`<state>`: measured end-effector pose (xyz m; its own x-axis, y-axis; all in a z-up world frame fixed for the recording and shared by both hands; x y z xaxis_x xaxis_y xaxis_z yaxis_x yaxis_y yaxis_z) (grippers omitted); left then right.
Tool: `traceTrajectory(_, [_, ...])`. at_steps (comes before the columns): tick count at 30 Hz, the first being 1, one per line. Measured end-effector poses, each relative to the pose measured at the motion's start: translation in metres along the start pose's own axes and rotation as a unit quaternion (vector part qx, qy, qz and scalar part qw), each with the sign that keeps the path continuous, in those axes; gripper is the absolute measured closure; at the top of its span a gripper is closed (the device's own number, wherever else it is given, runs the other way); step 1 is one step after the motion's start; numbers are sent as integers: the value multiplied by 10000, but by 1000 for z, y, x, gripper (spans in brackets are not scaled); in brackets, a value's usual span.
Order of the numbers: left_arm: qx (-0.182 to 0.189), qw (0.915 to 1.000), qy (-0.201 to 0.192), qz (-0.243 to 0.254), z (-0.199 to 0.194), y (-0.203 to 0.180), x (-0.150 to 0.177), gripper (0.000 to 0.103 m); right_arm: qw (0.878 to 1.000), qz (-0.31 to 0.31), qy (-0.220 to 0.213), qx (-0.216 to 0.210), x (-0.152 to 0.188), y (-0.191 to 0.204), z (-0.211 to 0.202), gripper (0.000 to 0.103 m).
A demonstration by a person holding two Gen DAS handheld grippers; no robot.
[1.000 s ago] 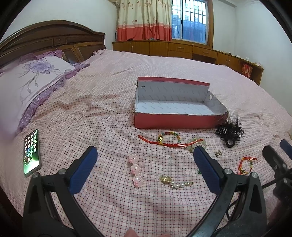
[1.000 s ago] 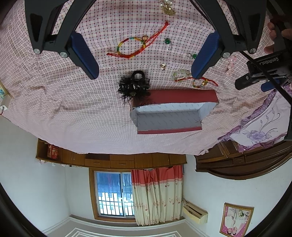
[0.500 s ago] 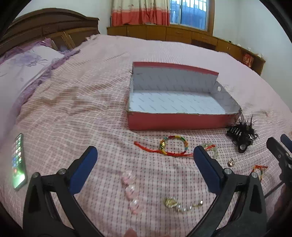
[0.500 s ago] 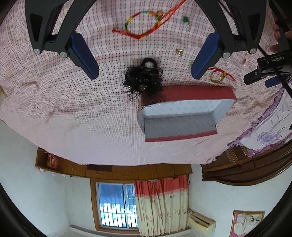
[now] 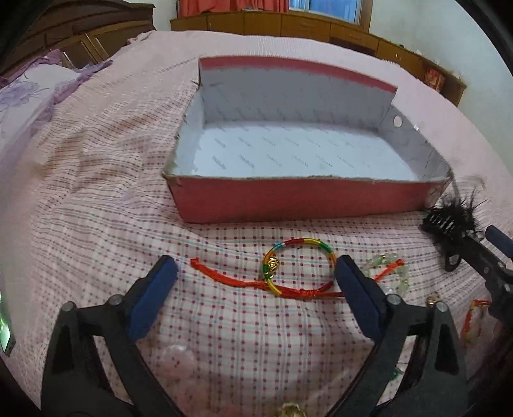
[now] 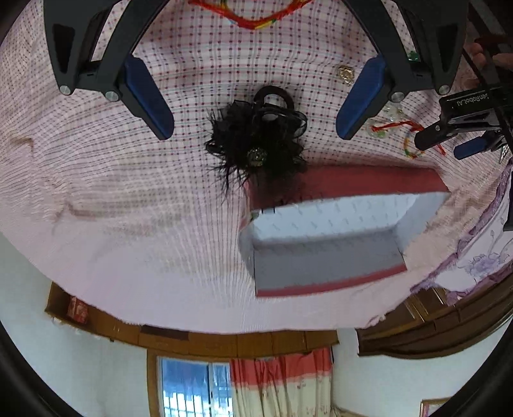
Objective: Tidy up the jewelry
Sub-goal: 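Grasp the rainbow bell bracelet with the left gripper while the right grasps the black feather clip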
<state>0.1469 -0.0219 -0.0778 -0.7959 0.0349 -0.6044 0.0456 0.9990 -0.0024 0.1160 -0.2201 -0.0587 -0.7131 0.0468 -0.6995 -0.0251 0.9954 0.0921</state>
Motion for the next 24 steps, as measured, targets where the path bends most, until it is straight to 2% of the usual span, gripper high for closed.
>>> traceTrajectory(3, [-61,9999,91,-4,9,0,1,18,9997,5,199,114,0,-1,14,1])
traceTrajectory(7, [-55,9996,290,7,18,0,5,18,9990,75,399,164,3,-3,28,7])
traceTrajectory(11, [-126,9994,312,94,20,-5,7,18,9981,109,589,132,8,-4,39,14])
traceTrajectory(14, [-96,9993,354,121,20,-6,7,19,9978,129,635,135,10,-4,44,15])
traceTrajectory(18, [-10,9997,215,82,15,-7,5,36,9974,135,693,110,13,-5,52,15])
traceTrajectory(20, [11,9998,187,111,10,-9,7,43,9976,124,668,101,11,-3,51,20])
traceTrajectory(24, [106,9998,127,-136,-3,-2,12,67,9986,92,522,62,15,-3,47,25])
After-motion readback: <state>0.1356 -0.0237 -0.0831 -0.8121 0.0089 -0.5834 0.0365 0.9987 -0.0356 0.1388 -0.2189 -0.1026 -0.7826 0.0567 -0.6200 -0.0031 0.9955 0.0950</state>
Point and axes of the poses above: each gripper's, at about its wrist camera, not at the fingertips, and z roughly the way its jaws point, y to its left, x to its underside, the point moved 1 cm from there along z, roughly the way its jaws point, and after that the axes turned 2 degrees about -x, right-handed, at the moved point
